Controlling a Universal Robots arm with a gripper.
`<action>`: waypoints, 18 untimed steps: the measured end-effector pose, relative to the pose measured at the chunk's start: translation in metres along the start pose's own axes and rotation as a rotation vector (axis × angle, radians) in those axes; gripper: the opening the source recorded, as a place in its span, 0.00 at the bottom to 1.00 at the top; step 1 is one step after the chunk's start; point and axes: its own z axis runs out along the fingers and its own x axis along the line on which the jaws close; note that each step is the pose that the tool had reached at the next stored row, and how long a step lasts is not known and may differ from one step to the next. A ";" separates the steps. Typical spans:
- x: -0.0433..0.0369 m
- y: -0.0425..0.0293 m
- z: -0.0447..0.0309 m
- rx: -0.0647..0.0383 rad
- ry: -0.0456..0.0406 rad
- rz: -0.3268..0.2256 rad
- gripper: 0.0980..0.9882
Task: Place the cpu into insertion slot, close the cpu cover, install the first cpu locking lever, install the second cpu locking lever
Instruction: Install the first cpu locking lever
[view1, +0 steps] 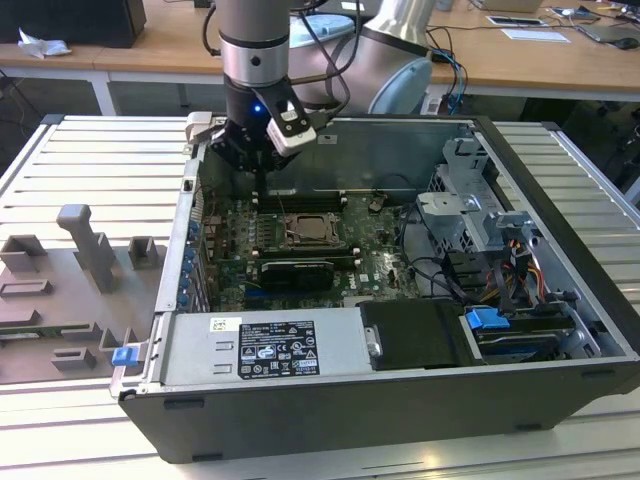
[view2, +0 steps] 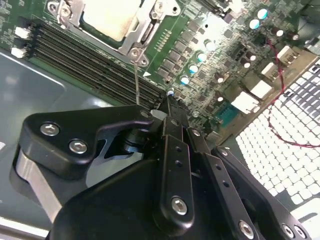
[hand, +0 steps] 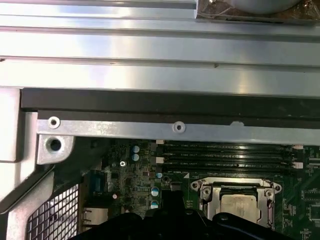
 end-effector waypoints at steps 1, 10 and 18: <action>-0.0004 0.0008 0.0002 0.000 0.0001 0.000 0.01; -0.0087 0.0010 0.0025 0.000 0.0001 0.000 0.01; -0.0142 0.0007 0.0034 0.000 0.0001 0.000 0.01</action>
